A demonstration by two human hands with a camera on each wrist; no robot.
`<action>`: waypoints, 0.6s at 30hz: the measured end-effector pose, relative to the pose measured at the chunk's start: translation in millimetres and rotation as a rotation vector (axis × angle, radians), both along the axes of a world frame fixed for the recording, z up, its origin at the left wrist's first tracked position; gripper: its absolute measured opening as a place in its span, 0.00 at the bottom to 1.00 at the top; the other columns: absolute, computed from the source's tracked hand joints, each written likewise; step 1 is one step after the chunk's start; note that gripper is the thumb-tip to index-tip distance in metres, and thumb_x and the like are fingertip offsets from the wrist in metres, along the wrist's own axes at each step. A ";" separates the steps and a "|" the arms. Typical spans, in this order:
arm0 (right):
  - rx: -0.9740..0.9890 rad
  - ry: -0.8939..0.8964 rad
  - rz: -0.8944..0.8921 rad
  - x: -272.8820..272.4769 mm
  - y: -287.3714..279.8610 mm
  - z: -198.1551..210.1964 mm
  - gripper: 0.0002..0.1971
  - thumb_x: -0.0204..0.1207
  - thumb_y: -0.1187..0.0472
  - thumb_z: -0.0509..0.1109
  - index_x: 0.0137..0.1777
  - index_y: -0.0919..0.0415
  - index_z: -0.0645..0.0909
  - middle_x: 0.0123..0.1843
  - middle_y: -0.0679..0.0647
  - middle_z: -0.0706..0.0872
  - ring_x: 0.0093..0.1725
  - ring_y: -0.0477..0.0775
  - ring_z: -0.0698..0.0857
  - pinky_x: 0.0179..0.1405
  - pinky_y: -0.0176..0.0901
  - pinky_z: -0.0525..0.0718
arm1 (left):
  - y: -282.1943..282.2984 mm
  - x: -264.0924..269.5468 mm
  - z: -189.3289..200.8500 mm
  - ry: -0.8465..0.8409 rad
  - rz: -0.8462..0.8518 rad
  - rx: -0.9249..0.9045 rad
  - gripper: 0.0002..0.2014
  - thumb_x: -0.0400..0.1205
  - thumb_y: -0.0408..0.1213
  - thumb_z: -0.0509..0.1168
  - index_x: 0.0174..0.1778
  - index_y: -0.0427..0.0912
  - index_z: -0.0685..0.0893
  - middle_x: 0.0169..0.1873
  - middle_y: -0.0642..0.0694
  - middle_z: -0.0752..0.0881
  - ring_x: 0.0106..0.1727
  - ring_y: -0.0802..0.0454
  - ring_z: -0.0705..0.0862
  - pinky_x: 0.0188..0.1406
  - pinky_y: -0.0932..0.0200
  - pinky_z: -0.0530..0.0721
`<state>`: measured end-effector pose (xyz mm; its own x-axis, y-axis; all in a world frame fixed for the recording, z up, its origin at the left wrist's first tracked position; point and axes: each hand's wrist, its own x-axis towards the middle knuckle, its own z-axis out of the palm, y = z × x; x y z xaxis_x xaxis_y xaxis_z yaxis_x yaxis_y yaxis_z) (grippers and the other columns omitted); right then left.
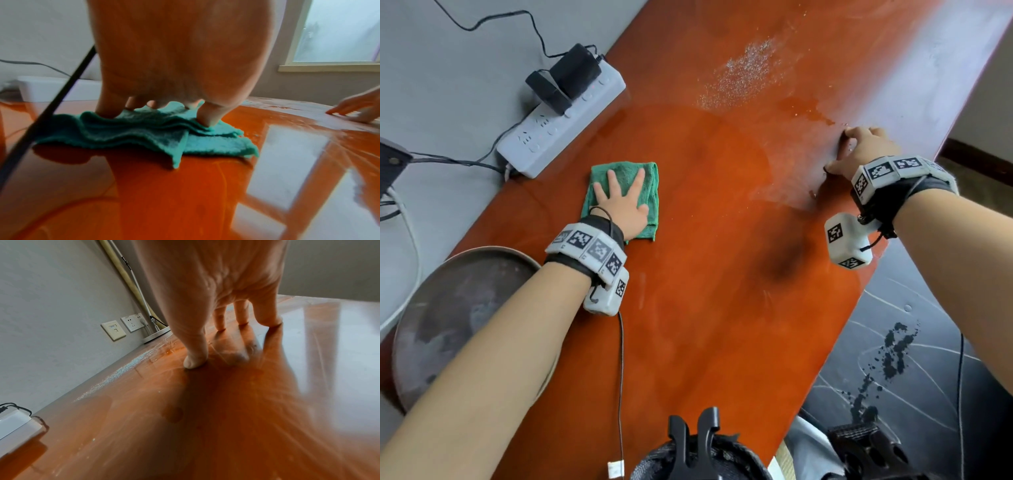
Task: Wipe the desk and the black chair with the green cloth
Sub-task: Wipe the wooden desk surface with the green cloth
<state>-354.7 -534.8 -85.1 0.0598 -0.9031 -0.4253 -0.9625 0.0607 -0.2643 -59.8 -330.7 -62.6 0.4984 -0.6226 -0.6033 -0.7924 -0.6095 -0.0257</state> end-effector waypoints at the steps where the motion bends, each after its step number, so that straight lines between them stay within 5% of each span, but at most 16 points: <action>1: -0.001 0.003 -0.005 0.1 -0.3 0.1 0.36 0.71 0.51 0.76 0.77 0.51 0.66 0.78 0.57 0.64 0.73 0.69 0.70 0.72 0.60 0.70 | 5.0 -2.1 0.0 -0.002 -0.015 0.008 0.31 0.88 0.44 0.47 0.81 0.62 0.35 0.82 0.41 0.33 0.81 0.33 0.36 0.76 0.33 0.55; 10: 0.004 0.028 0.004 0.2 4.4 6.0 0.35 0.73 0.51 0.74 0.79 0.52 0.65 0.80 0.57 0.62 0.73 0.70 0.69 0.72 0.57 0.68 | 32.2 -52.4 -6.4 0.018 -0.124 0.011 0.34 0.87 0.49 0.48 0.80 0.59 0.31 0.80 0.37 0.31 0.80 0.28 0.35 0.76 0.31 0.57; 18: 0.006 0.018 0.013 -1.3 4.1 7.4 0.36 0.73 0.51 0.74 0.79 0.52 0.64 0.80 0.57 0.62 0.75 0.68 0.67 0.73 0.53 0.66 | -12.2 -116.2 -11.2 0.053 -0.182 0.003 0.33 0.87 0.50 0.46 0.80 0.60 0.30 0.79 0.36 0.28 0.79 0.28 0.33 0.75 0.28 0.52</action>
